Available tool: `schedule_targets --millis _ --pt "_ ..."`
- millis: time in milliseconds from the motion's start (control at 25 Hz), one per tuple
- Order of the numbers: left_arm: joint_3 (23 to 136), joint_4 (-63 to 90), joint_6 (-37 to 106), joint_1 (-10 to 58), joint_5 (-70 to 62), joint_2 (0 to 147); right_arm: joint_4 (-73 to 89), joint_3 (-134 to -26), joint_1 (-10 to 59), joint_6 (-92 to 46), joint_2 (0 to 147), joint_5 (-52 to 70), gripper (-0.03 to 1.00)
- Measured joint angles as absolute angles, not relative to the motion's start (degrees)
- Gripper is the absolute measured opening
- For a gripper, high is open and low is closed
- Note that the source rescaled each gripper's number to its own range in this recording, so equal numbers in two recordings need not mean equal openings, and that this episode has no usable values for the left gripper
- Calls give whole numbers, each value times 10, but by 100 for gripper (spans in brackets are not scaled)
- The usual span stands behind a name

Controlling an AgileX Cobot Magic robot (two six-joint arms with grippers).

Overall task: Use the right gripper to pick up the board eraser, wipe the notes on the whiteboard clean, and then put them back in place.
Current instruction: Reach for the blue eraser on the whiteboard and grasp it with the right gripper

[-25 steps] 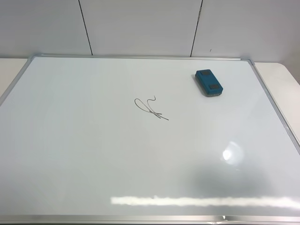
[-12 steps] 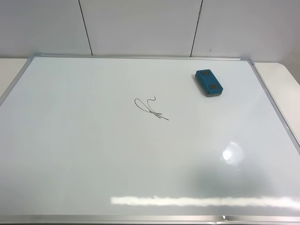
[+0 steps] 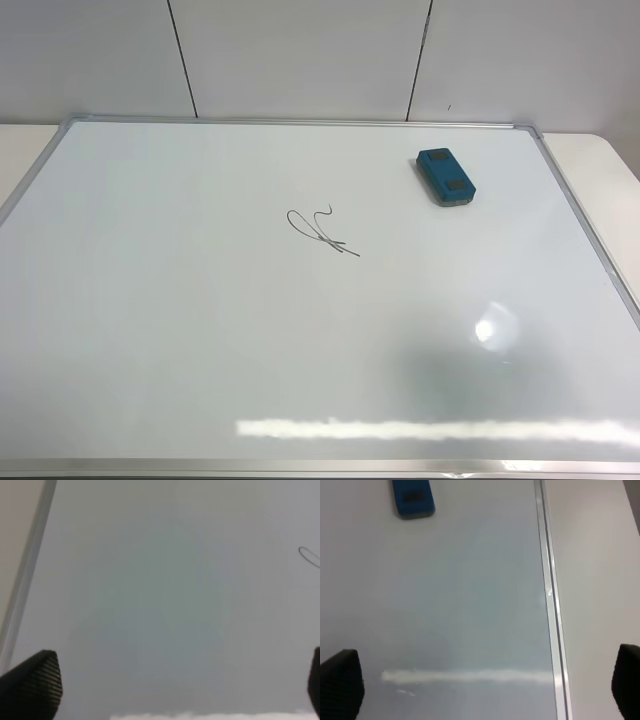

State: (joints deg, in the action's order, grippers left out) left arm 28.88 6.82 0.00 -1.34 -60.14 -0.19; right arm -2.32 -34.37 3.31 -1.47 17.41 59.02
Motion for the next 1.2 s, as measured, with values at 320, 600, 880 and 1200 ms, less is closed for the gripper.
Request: schedule_targets --millis 320,600,880,1200 --pt "289 68 0 -13 -601 -2 -25 -496 33 -80 472 541 100" --pt "289 68 0 -13 -601 -2 0 -652 33 -130 739 502 100" --pt "289 68 0 -13 -601 -2 79 -787 33 -194 958 495 100" --pt "289 68 0 -13 -601 -2 113 -838 39 -190 1092 463 100"
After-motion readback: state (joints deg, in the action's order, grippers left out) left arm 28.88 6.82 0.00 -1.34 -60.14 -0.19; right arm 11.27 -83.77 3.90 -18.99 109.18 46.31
